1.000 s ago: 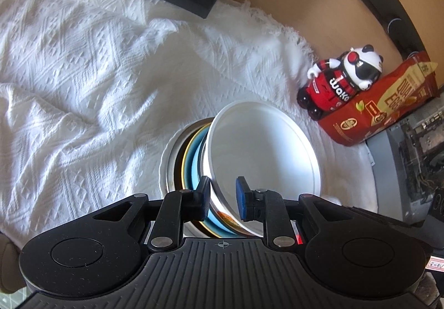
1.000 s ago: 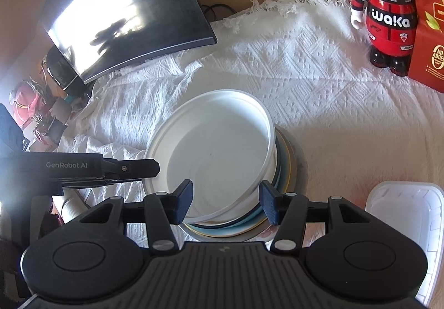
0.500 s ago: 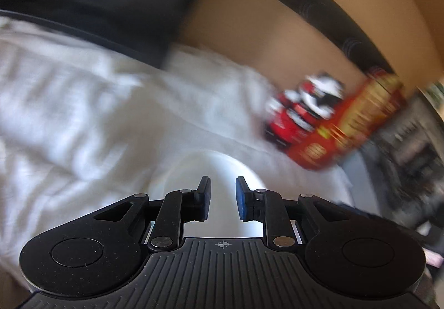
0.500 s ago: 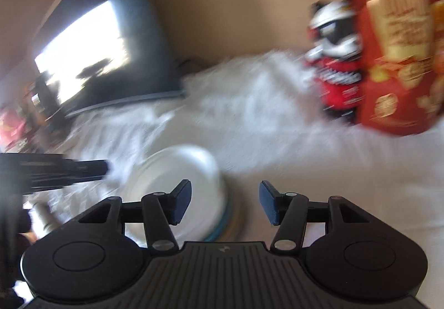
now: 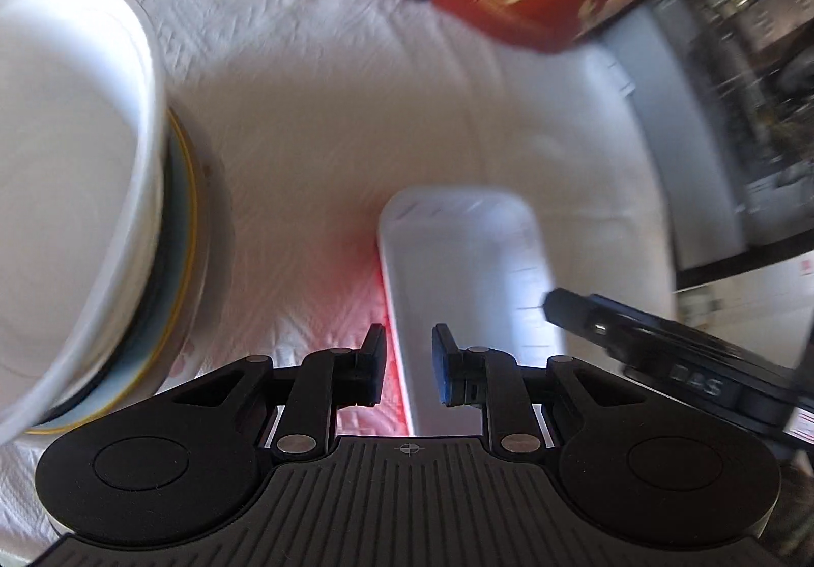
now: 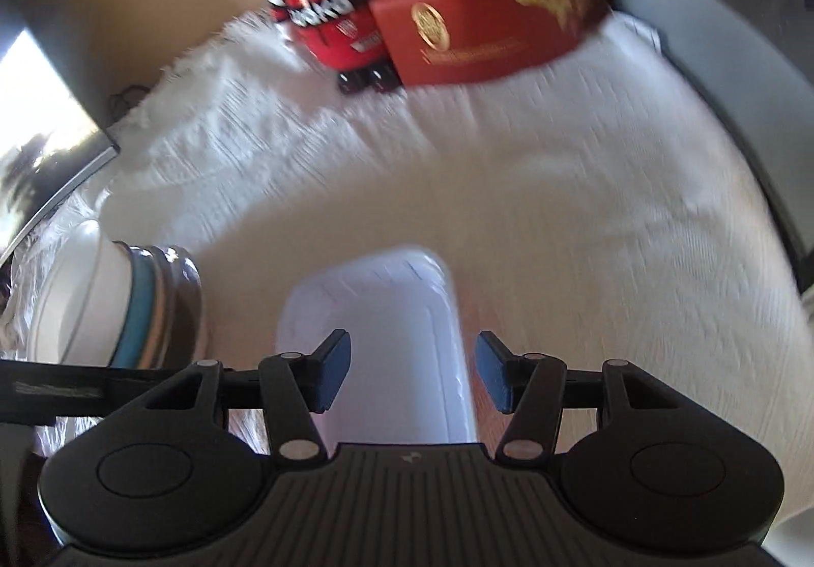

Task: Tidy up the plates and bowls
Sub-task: 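Return both grippers to the white tray and grip its rim, then lift the white tray with red sides using both grippers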

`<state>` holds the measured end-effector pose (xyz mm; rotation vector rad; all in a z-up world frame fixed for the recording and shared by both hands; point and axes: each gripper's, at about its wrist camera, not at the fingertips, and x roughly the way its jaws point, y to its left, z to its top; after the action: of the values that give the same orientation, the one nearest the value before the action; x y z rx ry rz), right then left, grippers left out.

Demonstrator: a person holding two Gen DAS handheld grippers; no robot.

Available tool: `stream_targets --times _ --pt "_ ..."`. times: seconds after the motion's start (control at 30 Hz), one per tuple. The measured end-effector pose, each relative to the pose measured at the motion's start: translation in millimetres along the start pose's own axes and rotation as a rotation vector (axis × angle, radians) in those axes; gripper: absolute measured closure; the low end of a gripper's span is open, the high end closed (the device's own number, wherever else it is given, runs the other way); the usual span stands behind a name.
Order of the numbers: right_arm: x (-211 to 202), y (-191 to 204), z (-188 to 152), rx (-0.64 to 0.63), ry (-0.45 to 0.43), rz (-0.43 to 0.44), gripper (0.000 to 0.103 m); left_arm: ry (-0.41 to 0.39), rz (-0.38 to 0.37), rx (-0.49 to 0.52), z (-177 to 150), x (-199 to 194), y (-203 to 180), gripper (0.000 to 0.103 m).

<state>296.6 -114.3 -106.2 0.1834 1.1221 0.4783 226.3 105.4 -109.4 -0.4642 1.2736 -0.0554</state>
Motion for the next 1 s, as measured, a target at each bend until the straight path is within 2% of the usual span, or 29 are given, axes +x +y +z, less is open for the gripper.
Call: stream_targets --times 0.27,0.3,0.4,0.6,0.73,0.87,1.0 --pt "23.3 -15.5 -9.8 0.033 0.081 0.046 0.049 0.079 0.038 -0.004 2.7 39.7 -7.4 0.082" --pt "26.5 -15.1 -10.4 0.027 0.089 0.052 0.05 0.081 0.04 -0.005 2.8 42.8 -7.2 0.082" --pt "34.9 -12.0 -12.5 0.009 0.112 0.07 0.062 0.078 0.044 -0.007 2.3 48.8 -7.6 0.084" --pt "33.1 -8.2 -12.4 -0.014 0.112 0.068 0.064 0.075 0.052 0.027 3.6 46.3 -13.0 0.085" --pt "8.2 3.4 -4.3 -0.039 0.05 0.077 0.064 -0.007 0.036 0.072 7.3 12.3 -24.4 0.085" --pt "-38.2 30.2 17.6 -0.091 -0.101 0.094 0.063 -0.156 -0.006 0.099 19.0 -54.1 -32.3 0.085" --pt "-84.3 70.5 38.2 -0.151 -0.255 0.159 0.063 -0.287 -0.021 0.098 28.5 -125.0 -18.3 0.084"
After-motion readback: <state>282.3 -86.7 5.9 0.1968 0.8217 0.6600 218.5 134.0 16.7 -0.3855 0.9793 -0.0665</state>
